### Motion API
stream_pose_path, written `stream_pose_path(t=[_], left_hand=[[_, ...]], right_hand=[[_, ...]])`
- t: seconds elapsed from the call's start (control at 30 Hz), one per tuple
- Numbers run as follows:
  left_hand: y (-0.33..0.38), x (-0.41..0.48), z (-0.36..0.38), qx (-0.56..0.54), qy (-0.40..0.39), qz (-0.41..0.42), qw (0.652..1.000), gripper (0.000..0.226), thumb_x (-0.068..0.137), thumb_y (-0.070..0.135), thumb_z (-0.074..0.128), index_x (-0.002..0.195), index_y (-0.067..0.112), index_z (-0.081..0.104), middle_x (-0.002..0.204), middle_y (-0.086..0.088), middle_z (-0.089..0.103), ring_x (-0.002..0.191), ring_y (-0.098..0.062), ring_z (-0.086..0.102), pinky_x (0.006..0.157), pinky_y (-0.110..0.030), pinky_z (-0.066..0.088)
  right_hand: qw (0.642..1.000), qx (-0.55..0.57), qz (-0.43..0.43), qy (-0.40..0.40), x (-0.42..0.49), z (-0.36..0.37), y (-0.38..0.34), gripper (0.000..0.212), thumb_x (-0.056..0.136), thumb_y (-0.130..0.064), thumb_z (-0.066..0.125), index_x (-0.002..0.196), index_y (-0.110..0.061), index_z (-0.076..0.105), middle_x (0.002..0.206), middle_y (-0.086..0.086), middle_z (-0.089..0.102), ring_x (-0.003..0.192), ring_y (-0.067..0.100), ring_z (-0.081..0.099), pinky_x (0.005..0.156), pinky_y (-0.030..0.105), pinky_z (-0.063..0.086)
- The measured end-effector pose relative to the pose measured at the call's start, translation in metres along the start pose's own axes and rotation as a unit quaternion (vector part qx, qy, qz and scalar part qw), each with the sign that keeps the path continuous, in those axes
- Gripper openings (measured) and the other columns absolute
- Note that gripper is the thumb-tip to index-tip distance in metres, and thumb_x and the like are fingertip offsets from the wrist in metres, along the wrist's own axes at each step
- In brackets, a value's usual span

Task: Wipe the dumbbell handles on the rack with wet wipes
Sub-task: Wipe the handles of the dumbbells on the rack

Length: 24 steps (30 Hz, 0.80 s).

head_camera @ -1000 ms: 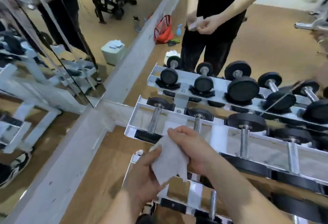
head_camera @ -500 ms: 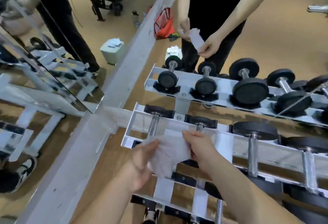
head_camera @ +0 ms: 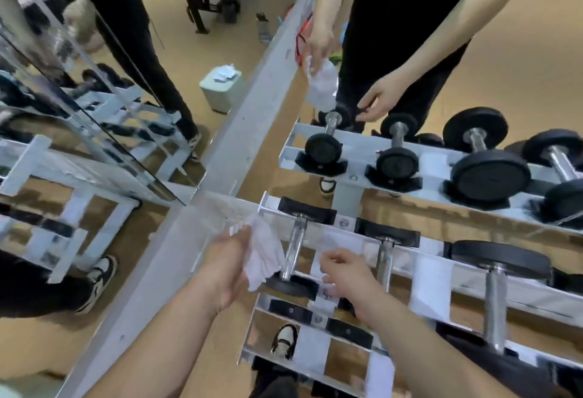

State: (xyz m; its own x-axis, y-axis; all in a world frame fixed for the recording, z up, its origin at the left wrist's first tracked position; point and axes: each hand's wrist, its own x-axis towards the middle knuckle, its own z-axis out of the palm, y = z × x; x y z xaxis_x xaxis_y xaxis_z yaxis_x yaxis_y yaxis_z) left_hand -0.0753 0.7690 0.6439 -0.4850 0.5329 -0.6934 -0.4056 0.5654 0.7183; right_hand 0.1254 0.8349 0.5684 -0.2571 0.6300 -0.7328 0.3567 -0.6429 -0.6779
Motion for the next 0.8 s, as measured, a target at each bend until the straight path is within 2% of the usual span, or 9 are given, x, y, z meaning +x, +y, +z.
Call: stream_pose_path(t=[0.07,0.17,0.23,0.37,0.5,0.57,0.67,0.73,0.8], left_hand=[[0.011,0.027,0.007,0.070,0.001,0.016,0.997,0.026,0.108,0.018,0.050,0.092,0.007,0.067,0.084,-0.017,0.069,0.077,-0.030,0.065,0.078,-0.035,0.052],[-0.002,0.061,0.025,0.193,-0.058,0.043,0.979,0.030,0.107,0.032,0.050,0.129,0.019,0.065,0.122,-0.005,0.068,0.116,-0.027,0.063,0.102,-0.038,0.051],[-0.019,0.082,0.034,0.225,-0.113,0.022,0.968,0.033,0.109,0.034,0.046,0.137,0.023,0.059,0.134,0.005,0.062,0.122,-0.016,0.057,0.099,-0.026,0.049],[-0.041,0.102,0.049,0.231,-0.113,-0.096,0.962,0.020,0.105,0.030,0.050,0.106,0.020,0.068,0.108,-0.015,0.073,0.100,-0.030,0.069,0.099,-0.048,0.056],[-0.044,0.113,0.055,0.228,-0.096,-0.137,0.959,0.018,0.096,0.019,0.058,0.101,0.006,0.069,0.089,-0.012,0.075,0.089,-0.032,0.071,0.087,-0.044,0.059],[-0.042,0.115,0.058,0.203,-0.093,-0.156,0.962,0.021,0.091,0.011,0.055,0.104,0.000,0.067,0.088,-0.013,0.071,0.084,-0.031,0.065,0.074,-0.039,0.052],[-0.028,0.122,0.071,0.172,-0.074,-0.169,0.968,0.010,0.089,0.011,0.056,0.094,0.005,0.062,0.093,-0.015,0.061,0.085,-0.029,0.056,0.072,-0.035,0.044],[-0.014,0.123,0.079,0.178,-0.076,-0.150,0.970,0.008,0.091,0.008,0.055,0.094,0.005,0.061,0.087,-0.012,0.056,0.079,-0.026,0.051,0.070,-0.032,0.040],[-0.017,0.119,0.079,0.248,-0.096,-0.136,0.954,0.020,0.093,0.008,0.053,0.111,0.005,0.062,0.088,-0.013,0.057,0.077,-0.025,0.052,0.066,-0.031,0.040]], right_hand=[[0.999,-0.035,-0.003,0.016,0.010,0.011,0.002,0.017,0.103,-0.032,0.061,0.119,-0.027,0.062,0.117,-0.001,0.063,0.103,0.022,0.063,0.095,0.044,0.057],[0.997,-0.071,0.003,0.024,0.024,0.031,0.009,0.046,0.104,-0.031,0.059,0.148,-0.026,0.048,0.141,-0.003,0.056,0.125,0.023,0.058,0.103,0.037,0.049],[0.997,-0.079,-0.003,0.019,0.037,0.050,0.010,0.058,0.102,-0.026,0.063,0.155,-0.025,0.040,0.151,-0.002,0.051,0.135,0.022,0.052,0.110,0.036,0.045],[0.997,-0.074,0.005,-0.001,0.053,0.075,0.025,0.088,0.092,-0.023,0.076,0.163,-0.030,0.023,0.142,-0.002,0.055,0.129,0.019,0.055,0.106,0.033,0.050],[0.995,-0.093,-0.020,0.005,0.060,0.078,0.038,0.097,0.088,-0.040,0.076,0.157,-0.059,0.011,0.155,-0.015,0.046,0.133,0.010,0.053,0.106,0.028,0.049],[0.994,-0.106,-0.038,0.018,0.062,0.076,0.040,0.103,0.090,-0.036,0.077,0.159,-0.055,0.004,0.168,-0.014,0.023,0.142,0.015,0.046,0.103,0.023,0.043],[0.993,-0.110,-0.037,0.026,0.066,0.076,0.047,0.119,0.086,-0.039,0.078,0.157,-0.055,-0.016,0.171,-0.016,-0.021,0.153,0.025,0.034,0.106,0.031,0.048],[0.993,-0.103,-0.039,0.033,0.068,0.077,0.049,0.118,0.083,-0.042,0.077,0.157,-0.056,-0.014,0.172,-0.016,-0.012,0.154,0.022,0.031,0.111,0.035,0.047],[0.995,-0.087,-0.015,0.039,0.069,0.076,0.049,0.116,0.085,-0.029,0.077,0.160,-0.052,-0.009,0.172,-0.008,0.016,0.152,0.017,0.035,0.112,0.035,0.048]])
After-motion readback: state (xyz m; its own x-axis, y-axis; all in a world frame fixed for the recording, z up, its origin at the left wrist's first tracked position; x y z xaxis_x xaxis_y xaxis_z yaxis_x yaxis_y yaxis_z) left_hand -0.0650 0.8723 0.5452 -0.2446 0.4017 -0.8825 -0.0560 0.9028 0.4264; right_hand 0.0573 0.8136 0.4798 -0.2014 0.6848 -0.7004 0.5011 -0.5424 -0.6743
